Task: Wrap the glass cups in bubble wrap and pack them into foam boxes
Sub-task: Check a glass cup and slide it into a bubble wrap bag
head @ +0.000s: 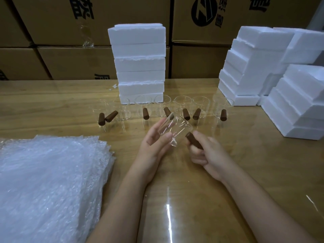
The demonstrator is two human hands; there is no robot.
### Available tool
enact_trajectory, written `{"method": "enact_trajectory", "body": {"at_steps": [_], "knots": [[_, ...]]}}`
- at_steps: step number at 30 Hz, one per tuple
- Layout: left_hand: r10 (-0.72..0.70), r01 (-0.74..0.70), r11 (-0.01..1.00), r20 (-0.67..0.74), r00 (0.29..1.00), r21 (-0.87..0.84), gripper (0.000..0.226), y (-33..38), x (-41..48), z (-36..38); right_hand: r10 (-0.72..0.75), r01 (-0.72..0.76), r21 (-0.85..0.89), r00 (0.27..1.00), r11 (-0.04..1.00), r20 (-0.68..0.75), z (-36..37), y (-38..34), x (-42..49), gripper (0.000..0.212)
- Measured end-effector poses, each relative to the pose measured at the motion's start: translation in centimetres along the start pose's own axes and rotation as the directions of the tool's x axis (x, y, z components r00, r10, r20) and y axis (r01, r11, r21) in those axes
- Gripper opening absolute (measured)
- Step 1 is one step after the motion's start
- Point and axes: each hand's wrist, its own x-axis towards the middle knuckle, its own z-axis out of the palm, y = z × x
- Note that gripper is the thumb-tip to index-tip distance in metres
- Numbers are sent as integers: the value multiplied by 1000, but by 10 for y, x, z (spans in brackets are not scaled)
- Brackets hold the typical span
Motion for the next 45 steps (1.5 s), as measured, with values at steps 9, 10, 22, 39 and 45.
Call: {"method": "enact_trajectory", "body": {"at_steps": [9,10,22,39,45], "knots": [[-57,76,991,169,984,-109,59,4,2,-4,55,-583,616,749,530,661,17,-8,-16,18],[-61,83,989,172,983,-124,59,4,2,-4,66,-592,624,750,510,658,18,-8,-16,17],[-13,11,998,-20,1000,-61,40,-1,3,-3,38,-47,73,993,996,113,16,3,-9,30],[1,13,994,-128,992,108,44,-8,2,1,-440,-44,-997,895,69,-70,25,14,-14,25],[-21,19,1000,-76,997,-19,45,-3,3,-2,-227,103,-740,971,664,-68,32,9,-17,18]]}}
